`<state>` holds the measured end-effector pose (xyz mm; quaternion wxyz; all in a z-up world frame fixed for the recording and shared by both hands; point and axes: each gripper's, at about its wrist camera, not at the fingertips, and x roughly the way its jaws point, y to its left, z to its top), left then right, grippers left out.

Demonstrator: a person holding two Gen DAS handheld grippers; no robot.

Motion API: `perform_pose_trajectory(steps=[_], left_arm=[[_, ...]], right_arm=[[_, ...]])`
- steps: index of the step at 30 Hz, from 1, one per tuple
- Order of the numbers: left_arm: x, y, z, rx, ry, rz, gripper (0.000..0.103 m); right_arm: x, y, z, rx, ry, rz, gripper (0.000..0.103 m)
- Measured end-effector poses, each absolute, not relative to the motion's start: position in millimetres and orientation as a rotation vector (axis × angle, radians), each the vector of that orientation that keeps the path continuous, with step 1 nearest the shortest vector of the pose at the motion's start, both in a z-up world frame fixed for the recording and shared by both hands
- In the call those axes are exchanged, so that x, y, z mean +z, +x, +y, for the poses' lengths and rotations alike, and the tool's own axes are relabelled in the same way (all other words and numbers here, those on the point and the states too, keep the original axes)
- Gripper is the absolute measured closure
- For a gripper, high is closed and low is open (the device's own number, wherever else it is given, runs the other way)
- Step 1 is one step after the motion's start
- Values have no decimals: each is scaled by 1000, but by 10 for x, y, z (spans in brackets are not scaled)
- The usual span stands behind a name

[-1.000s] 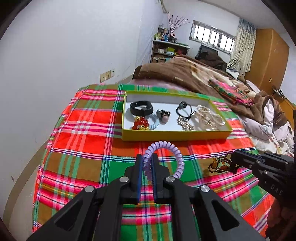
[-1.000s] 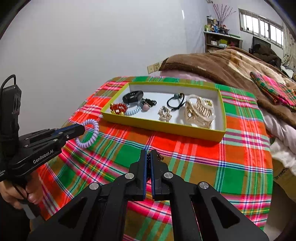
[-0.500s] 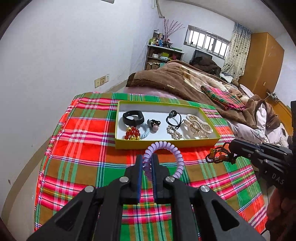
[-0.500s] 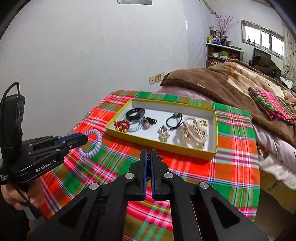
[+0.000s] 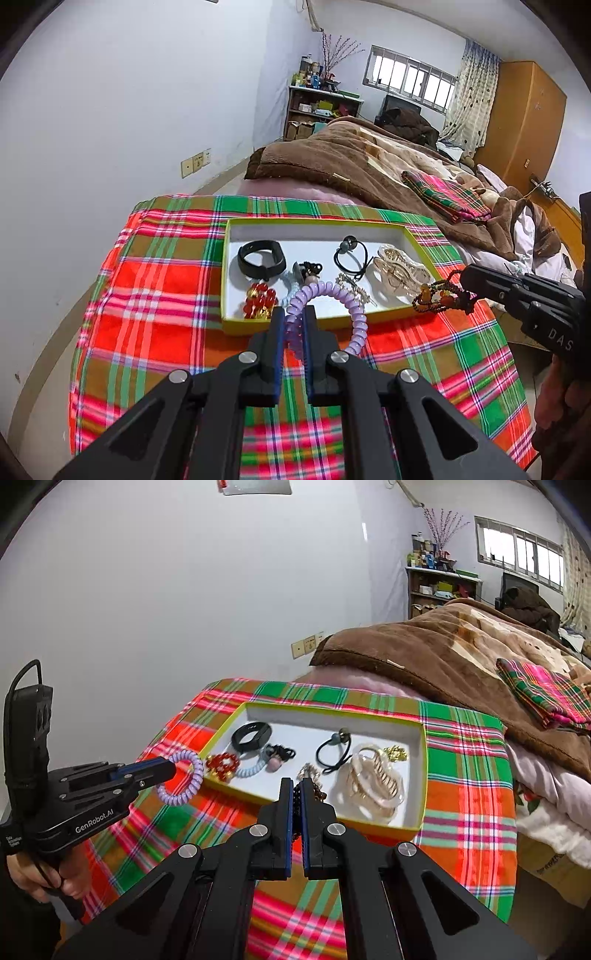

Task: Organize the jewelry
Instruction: 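Carry both held items into the yellow box and open both grippers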

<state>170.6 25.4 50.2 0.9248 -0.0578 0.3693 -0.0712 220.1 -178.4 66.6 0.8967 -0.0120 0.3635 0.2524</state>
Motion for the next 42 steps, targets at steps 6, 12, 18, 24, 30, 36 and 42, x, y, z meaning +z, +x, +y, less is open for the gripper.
perform_pose_trajectory(steps=[6, 12, 18, 24, 30, 36, 42], left_arm=[[456, 1954, 184, -165, -101, 764, 94], [329, 2166, 129, -184, -107, 786, 94], [192, 2283, 82, -194, -100, 815, 94], [84, 2353, 67, -206, -97, 842, 94], [2, 2426, 60, -205, -99, 869, 93], [-46, 2474, 42, -199, -99, 885, 93], [-65, 2460, 17, -189, -80, 895, 93]], right_arm=[[554, 2427, -1781, 520, -12, 775, 100], [370, 2603, -1730, 520, -18, 815, 100], [200, 2704, -1734, 513, -21, 853, 100], [80, 2748, -1724, 515, -24, 888, 100], [54, 2767, -1779, 507, -2, 899, 100], [51, 2779, -1794, 500, -7, 900, 97], [55, 2744, -1765, 504, -25, 897, 87]])
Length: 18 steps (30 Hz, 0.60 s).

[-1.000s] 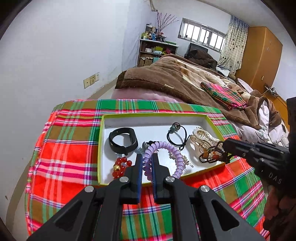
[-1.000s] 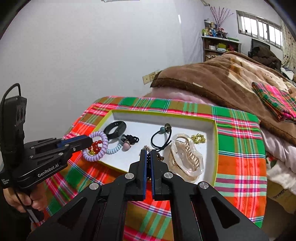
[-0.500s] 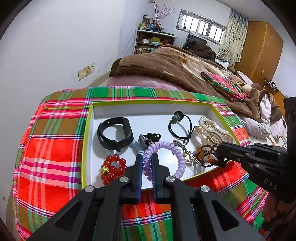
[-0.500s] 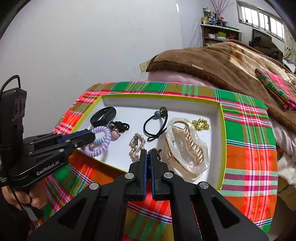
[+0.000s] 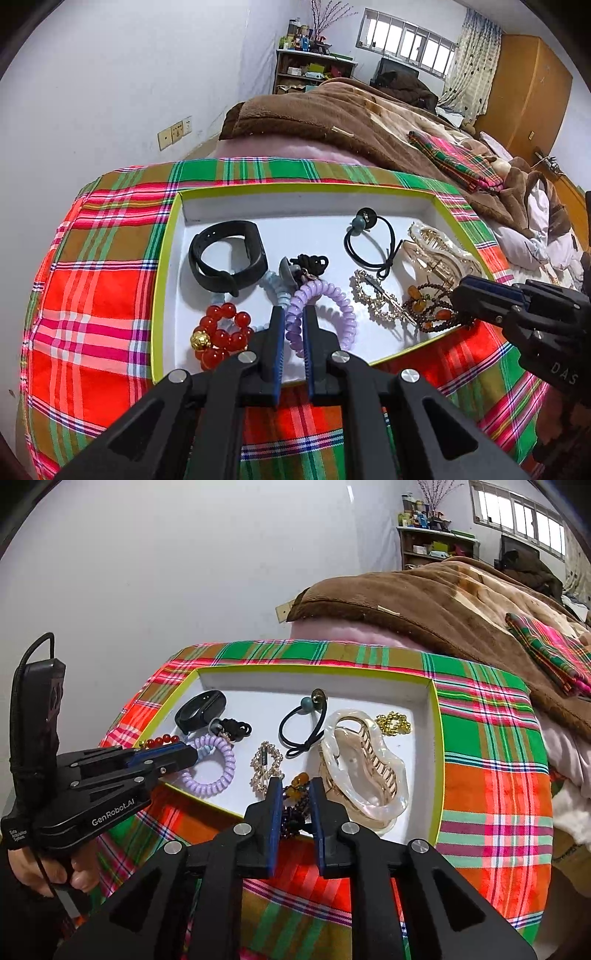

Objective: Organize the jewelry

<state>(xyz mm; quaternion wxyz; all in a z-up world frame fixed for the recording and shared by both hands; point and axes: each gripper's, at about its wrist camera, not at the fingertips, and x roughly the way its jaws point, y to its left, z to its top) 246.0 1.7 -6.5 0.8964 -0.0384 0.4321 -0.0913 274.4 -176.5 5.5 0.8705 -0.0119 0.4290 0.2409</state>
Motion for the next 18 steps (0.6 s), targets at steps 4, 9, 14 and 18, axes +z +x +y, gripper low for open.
perform_pose_trajectory(steps=[4, 9, 14, 18], left_arm=[[-50, 2444, 22, -185, -80, 903, 90], [56, 2354, 59, -184, -94, 880, 85], [214, 2178, 99, -181, -106, 844, 84], [333, 1965, 109, -181, -112, 817, 84]], right_arm=[[96, 2694, -1745, 508, -42, 883, 86], [205, 2582, -1753, 509, -49, 853, 78], [324, 2386, -1772, 502, -48, 828, 76], [391, 2189, -1788, 495, -49, 815, 75]])
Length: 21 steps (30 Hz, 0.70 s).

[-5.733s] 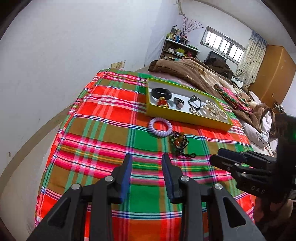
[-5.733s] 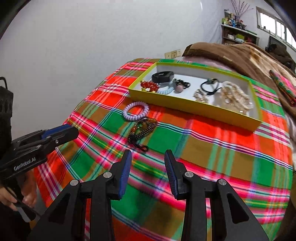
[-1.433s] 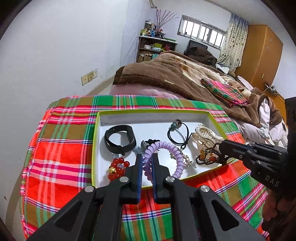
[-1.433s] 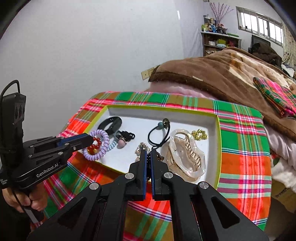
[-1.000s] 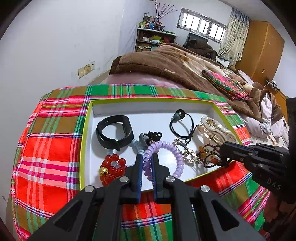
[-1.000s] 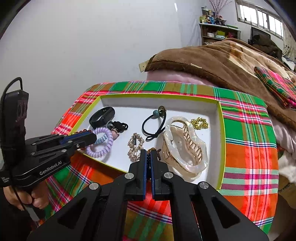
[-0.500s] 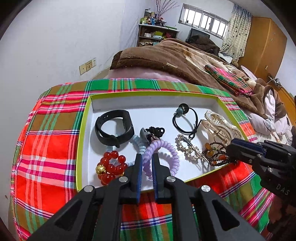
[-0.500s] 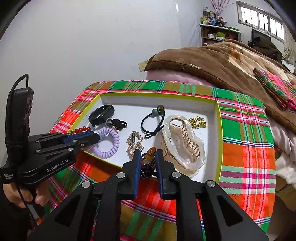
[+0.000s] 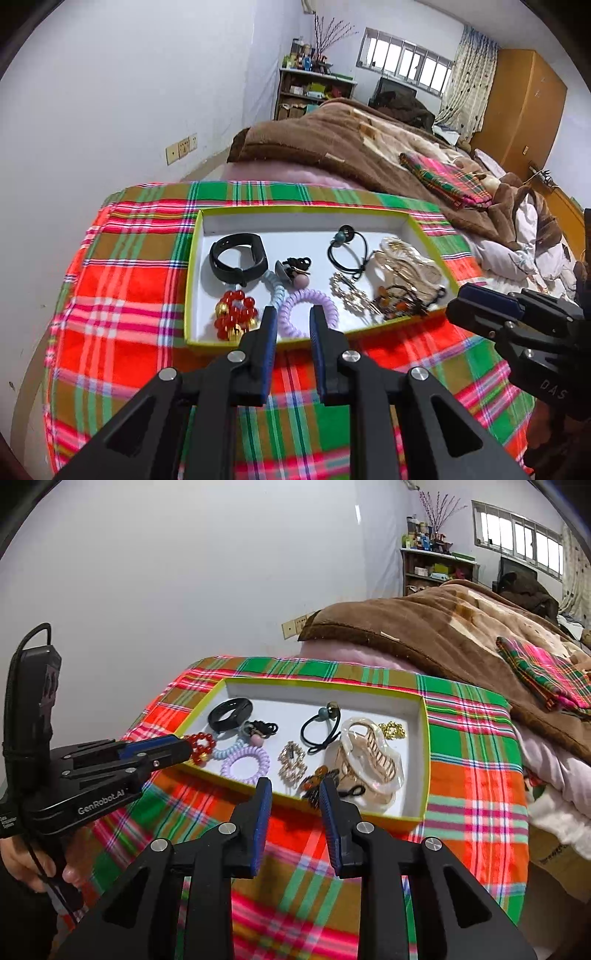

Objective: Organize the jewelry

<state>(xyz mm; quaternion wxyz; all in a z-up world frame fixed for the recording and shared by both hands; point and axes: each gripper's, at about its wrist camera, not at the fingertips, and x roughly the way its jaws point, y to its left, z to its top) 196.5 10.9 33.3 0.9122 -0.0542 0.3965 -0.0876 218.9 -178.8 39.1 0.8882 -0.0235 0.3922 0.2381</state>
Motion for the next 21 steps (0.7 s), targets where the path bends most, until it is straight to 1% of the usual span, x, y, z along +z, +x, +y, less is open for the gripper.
perform_pose_trajectory(steps=[13, 16, 18, 21], left_arm=[[485, 1143, 122, -123, -111, 782, 83], [486, 971, 123, -108, -117, 779, 80], [478, 864, 119, -96, -122, 776, 76], [458, 719, 106, -83, -123, 774, 75]], right_arm=[[503, 1368, -1930, 442, -76, 797, 75], [522, 1200, -1969, 431, -78, 787, 75], [528, 1097, -1995, 424, -80, 781, 75], [530, 959, -2016, 417, -87, 776, 75]])
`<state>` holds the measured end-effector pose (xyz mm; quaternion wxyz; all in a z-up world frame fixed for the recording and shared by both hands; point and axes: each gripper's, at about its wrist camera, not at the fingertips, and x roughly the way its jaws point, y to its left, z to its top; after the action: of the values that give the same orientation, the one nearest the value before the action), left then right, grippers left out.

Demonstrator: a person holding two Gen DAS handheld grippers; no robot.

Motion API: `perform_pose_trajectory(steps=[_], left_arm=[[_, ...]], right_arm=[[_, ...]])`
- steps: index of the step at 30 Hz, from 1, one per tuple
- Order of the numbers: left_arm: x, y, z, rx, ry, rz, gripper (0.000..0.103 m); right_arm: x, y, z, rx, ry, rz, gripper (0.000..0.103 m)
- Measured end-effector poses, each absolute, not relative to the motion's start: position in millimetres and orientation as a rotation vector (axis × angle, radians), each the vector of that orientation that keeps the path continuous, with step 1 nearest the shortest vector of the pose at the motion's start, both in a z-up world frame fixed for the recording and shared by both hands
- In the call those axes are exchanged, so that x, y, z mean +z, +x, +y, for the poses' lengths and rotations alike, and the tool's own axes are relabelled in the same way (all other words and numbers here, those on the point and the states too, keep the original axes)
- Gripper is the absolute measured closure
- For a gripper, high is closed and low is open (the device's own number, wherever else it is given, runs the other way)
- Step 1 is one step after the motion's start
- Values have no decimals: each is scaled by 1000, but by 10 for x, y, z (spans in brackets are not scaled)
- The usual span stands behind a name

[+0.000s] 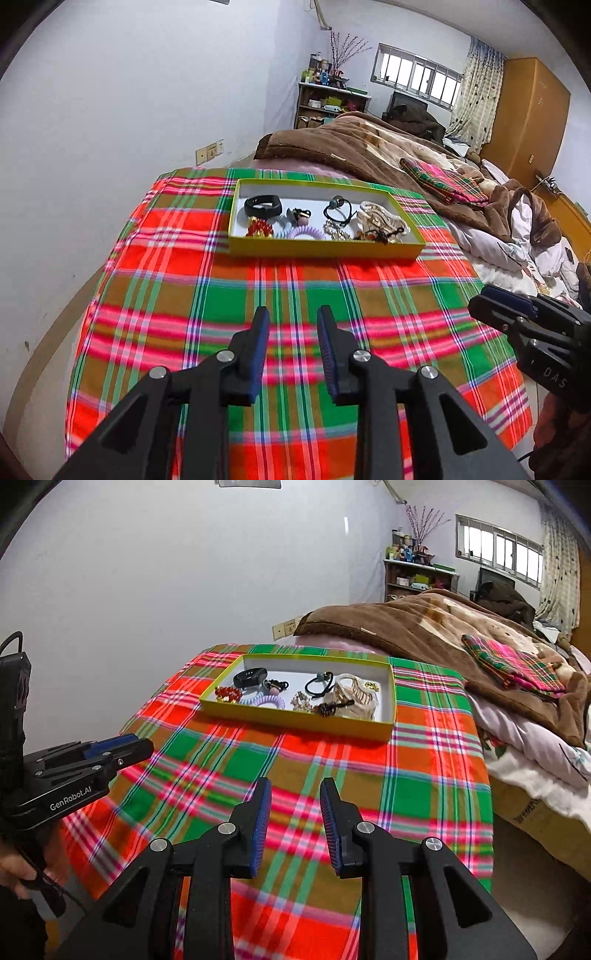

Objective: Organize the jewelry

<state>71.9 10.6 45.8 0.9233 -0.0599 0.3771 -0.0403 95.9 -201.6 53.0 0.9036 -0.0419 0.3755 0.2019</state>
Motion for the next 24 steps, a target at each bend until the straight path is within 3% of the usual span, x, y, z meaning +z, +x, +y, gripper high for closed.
perform_pose_trajectory(steps=[8, 12, 24], left_arm=[[435, 444, 9, -73, -115, 773, 74], [425, 359, -17, -77, -119, 776, 67], [361, 325, -122, -88, -92, 797, 66]], right_arm=[[492, 691, -2067, 410, -90, 787, 75], [467, 628, -2091, 400, -97, 793, 75], [430, 653, -2083, 389, -112, 801, 75]])
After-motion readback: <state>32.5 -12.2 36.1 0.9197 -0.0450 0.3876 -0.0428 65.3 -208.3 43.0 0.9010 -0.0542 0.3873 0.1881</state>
